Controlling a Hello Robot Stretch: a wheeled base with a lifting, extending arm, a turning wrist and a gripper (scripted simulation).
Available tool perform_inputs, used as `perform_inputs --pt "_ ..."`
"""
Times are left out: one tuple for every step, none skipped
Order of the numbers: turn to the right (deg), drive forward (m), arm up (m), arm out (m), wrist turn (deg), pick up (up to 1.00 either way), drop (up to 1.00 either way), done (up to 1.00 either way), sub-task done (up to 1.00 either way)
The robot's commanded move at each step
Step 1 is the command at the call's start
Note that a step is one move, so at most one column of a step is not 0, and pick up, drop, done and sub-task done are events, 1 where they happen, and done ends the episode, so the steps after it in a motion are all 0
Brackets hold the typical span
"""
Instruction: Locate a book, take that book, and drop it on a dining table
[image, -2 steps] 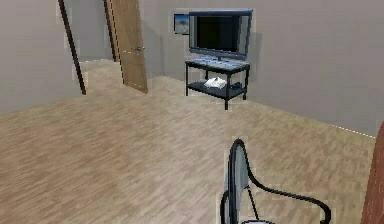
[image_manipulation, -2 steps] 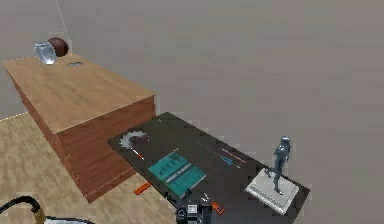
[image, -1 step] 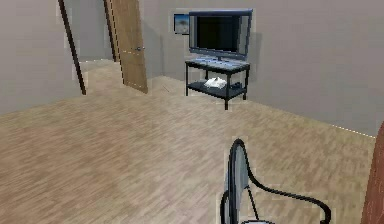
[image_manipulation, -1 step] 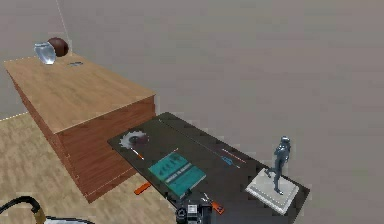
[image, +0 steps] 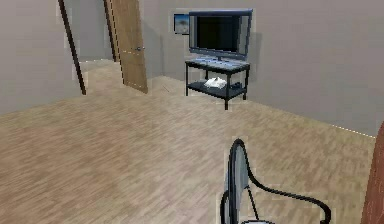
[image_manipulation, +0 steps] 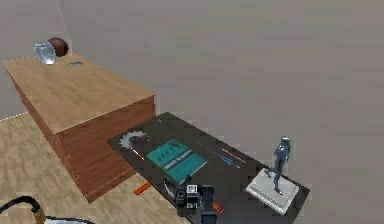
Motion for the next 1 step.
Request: perform_inputs --pt "0.0 0.0 0.4 0.0 0.0 0.0 0.0 0.0 0.0"
